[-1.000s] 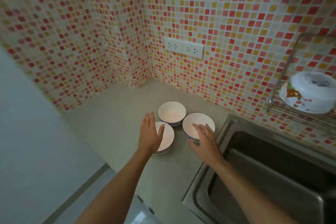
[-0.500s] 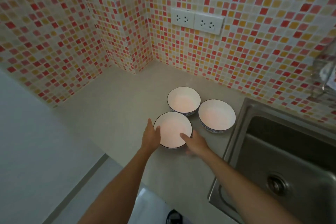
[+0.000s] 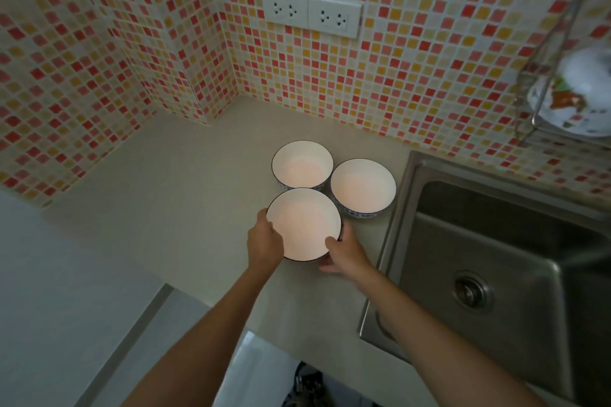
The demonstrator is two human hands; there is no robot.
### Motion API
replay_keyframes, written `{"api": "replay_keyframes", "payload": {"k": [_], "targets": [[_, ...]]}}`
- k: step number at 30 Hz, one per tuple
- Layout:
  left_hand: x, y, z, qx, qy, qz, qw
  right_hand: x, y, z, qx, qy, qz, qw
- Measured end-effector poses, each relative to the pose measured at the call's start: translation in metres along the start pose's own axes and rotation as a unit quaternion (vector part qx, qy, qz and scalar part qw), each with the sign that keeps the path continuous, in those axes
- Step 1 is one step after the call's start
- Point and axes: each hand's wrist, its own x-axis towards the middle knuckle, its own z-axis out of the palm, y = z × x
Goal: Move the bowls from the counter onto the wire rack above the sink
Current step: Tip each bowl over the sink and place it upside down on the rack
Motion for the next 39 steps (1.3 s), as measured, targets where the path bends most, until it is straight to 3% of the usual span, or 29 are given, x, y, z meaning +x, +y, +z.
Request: {"api": "replay_keyframes", "payload": {"k": [10,17,20,24,32,35,39], "targets": [[-0.059,0.07,0.05,-0.015,-0.099,0.078,0.992,-0.046,0.01,-0.11,0.221,-0.049,0.041,0.973],[-0.111,0.111,0.113,-0.068,-0.239,0.169,0.954,-0.08,0.044,-0.21,0.301,0.007,0.054,0.952],[-0.133,0.116,0.14,-0.086,-0.256,0.178,0.946,-0.09,0.059,-0.243,0.313,0.062,0.067,0.946],[-0.16,0.104,0.172,-0.005,-0.224,0.217,0.95,-0.106,0.081,-0.282,0.297,0.117,0.071,0.945],[-0.185,0.043,0.209,0.224,-0.252,0.335,0.88,-0.123,0.112,-0.333,0.245,0.19,0.105,0.945],[-0.191,0.027,0.211,0.262,-0.259,0.346,0.863,-0.125,0.122,-0.342,0.225,0.188,0.112,0.95],[-0.194,0.023,0.212,0.274,-0.24,0.339,0.867,-0.123,0.134,-0.348,0.199,0.206,0.117,0.951]]}}
